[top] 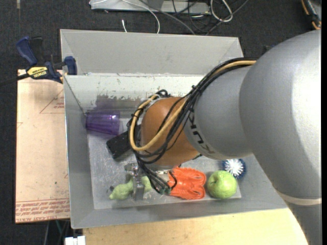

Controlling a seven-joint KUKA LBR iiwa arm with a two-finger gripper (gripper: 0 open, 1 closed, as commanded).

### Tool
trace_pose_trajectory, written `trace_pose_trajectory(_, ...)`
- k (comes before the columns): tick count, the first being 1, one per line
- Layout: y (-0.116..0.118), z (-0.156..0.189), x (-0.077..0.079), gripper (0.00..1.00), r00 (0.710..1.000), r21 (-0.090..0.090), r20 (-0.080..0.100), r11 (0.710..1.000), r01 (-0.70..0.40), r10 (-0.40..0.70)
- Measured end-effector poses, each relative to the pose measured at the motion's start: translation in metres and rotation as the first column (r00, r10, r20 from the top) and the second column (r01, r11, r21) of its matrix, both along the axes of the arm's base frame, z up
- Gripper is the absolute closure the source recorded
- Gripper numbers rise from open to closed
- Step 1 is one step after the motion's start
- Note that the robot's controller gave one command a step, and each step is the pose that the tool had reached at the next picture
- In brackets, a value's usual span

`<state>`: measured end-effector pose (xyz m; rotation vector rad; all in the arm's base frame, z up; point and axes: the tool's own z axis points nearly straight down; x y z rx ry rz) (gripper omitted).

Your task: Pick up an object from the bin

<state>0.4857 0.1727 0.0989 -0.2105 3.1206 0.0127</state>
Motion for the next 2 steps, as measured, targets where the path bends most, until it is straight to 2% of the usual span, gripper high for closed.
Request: trace_pose_trajectory(2,0.000,0.038,-0.002,1.00,1.000,-0.002,-0.007,1.000,0.001,-0.001)
